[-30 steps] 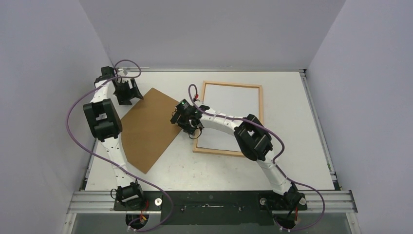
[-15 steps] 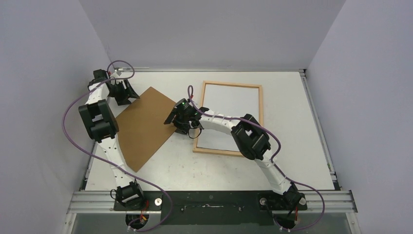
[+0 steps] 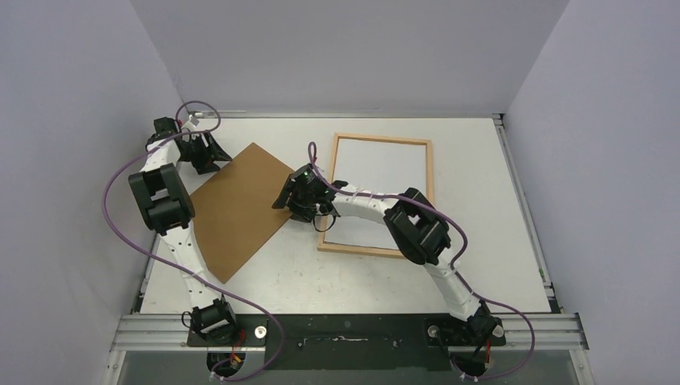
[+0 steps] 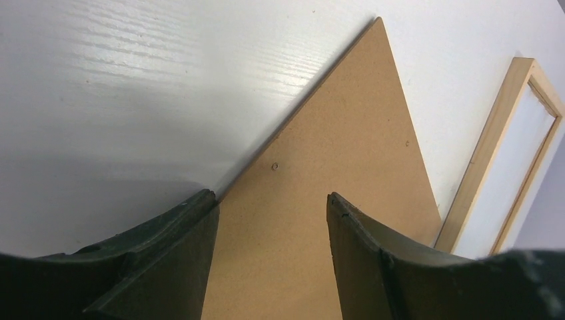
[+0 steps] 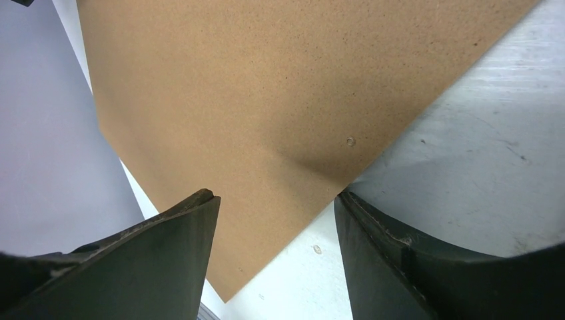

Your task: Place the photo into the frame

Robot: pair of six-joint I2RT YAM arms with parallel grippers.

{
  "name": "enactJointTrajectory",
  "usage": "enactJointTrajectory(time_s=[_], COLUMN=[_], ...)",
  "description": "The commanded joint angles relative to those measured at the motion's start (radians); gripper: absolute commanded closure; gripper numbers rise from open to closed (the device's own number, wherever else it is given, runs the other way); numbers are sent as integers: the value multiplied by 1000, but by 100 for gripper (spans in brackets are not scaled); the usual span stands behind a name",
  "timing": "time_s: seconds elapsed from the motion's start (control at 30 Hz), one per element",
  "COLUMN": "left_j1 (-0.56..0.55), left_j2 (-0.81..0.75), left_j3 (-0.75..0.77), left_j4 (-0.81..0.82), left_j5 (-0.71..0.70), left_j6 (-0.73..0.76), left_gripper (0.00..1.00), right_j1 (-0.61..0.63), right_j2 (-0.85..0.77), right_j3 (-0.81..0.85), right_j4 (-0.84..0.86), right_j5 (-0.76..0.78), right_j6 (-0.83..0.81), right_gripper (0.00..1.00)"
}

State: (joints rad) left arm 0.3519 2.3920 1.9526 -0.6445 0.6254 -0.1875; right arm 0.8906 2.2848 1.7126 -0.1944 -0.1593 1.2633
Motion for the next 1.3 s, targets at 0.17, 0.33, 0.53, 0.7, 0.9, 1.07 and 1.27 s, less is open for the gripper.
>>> enactJointTrajectory(time_s=[0.17, 0.33, 0.53, 0.7, 0.9, 1.07, 1.27], left_j1=[-33, -33, -43, -56, -112, -148, -183], left_j2=[-79, -108, -128, -148, -143, -130, -117], left_j3=[-23, -63, -136, -217, -267, -289, -291], left_j4=[-142, -86, -19, 89, 137, 130, 137], left_j5=[120, 132, 178, 253, 289, 282, 288], left_j6=[-81, -116, -167, -238, -267, -254, -256], left_gripper=[45, 45, 46, 46, 46, 46, 46], right_j1=[-21, -27, -42, -59, -83, -95, -107], right_j2=[-175, -199, -244, -307, -345, -380, -421], right_j3=[-58, -54, -114, -178, -243, -286, -369], right_j4=[273, 274, 275, 229, 183, 108, 56], right_j5=[67, 78, 108, 190, 246, 292, 351], right_j6=[-40, -56, -41, -55, -37, -31, 9], right_gripper=[36, 37, 37, 37, 38, 38, 41])
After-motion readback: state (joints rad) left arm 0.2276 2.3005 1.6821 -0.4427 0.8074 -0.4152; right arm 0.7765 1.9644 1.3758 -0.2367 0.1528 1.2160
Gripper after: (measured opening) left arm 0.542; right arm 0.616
